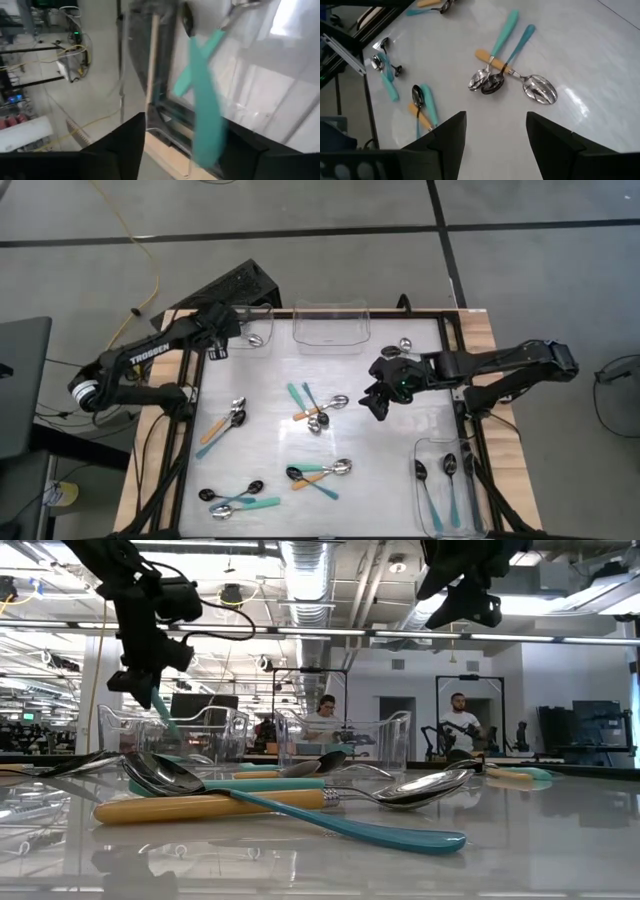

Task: Sort silverware by color (type)
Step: Put the green spoon into the top left transparent bin, then put the blue spoon into the bottom transparent bin

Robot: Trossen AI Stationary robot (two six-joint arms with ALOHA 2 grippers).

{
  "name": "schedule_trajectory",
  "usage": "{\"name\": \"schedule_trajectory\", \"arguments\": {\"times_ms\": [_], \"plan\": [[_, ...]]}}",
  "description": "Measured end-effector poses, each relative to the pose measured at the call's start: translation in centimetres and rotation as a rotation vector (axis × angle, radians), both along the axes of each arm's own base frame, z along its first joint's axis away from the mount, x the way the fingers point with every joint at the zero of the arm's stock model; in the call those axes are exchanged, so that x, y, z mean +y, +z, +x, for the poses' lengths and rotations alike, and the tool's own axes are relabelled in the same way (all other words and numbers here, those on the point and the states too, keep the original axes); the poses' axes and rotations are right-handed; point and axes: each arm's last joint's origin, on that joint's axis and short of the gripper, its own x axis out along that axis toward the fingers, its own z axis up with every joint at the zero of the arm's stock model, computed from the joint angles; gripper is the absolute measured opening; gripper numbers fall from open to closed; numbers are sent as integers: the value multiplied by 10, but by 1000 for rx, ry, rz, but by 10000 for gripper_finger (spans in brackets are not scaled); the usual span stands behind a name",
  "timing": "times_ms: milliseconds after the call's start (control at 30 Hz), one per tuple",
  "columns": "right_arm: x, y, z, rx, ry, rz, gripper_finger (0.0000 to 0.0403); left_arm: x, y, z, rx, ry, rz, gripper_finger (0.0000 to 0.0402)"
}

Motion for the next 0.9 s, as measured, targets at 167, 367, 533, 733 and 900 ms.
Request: {"name": "schedule_trajectory", "arguments": {"times_ms": [167,367,533,733,900], "plan": [[0,0,0,0,0,1,230,-1,13,0,23,15,23,230],[0,0,0,3,0,0,230,-7,41,-3,-69,26,38,233],[0,0,0,3,1,-1,230,-16,65,-6,-287,69,75,233],[0,0,0,-1,3,-4,230,-38,73,-4,-848,68,-287,234],[-1,3,2,-35,21,-54,230,-57,73,15,-1044,-34,-681,232]]}}
